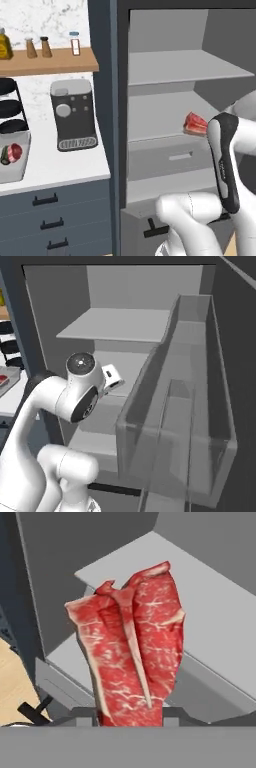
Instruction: Place one cucumber and one steak in each tupperware on the nearby counter, to pack two identical lunches.
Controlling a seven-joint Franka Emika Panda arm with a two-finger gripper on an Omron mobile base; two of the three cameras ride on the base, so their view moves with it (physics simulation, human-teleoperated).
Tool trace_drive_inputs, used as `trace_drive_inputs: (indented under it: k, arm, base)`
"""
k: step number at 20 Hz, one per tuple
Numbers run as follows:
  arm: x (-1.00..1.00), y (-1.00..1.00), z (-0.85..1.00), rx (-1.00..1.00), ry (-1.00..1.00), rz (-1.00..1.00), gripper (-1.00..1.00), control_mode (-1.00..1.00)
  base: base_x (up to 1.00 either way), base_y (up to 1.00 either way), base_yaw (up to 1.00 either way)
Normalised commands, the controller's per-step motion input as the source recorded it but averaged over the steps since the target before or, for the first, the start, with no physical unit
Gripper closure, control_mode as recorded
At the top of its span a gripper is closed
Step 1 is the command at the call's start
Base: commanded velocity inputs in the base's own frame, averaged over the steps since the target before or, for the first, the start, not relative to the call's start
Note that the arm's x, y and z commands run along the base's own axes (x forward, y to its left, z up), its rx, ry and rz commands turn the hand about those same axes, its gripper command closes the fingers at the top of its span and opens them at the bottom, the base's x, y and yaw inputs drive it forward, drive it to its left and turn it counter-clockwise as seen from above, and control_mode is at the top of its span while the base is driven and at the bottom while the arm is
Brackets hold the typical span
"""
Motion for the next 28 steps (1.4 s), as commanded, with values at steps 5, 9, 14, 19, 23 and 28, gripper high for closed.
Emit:
trace_drive_inputs:
  k: [5,9,14,19,23,28]
  arm:
    - [0.0,0.0,0.0,0.0,0.0,0.0,1.0,1.0]
    - [0.0,0.0,0.0,0.0,0.0,0.0,1.0,1.0]
    - [0.0,0.0,0.0,0.0,0.0,0.0,1.0,1.0]
    - [0.0,0.0,0.0,0.0,0.0,0.0,1.0,1.0]
    - [0.0,0.0,0.0,0.0,0.0,0.0,1.0,1.0]
    - [0.0,0.0,0.0,0.0,0.0,0.0,1.0,1.0]
  base:
    - [-1.0,1.0,0.23]
    - [-1.0,1.0,0.25]
    - [-0.63,1.0,0.2]
    - [0.65,1.0,-0.01]
    - [1.0,1.0,-0.28]
    - [1.0,0.98,-0.35]
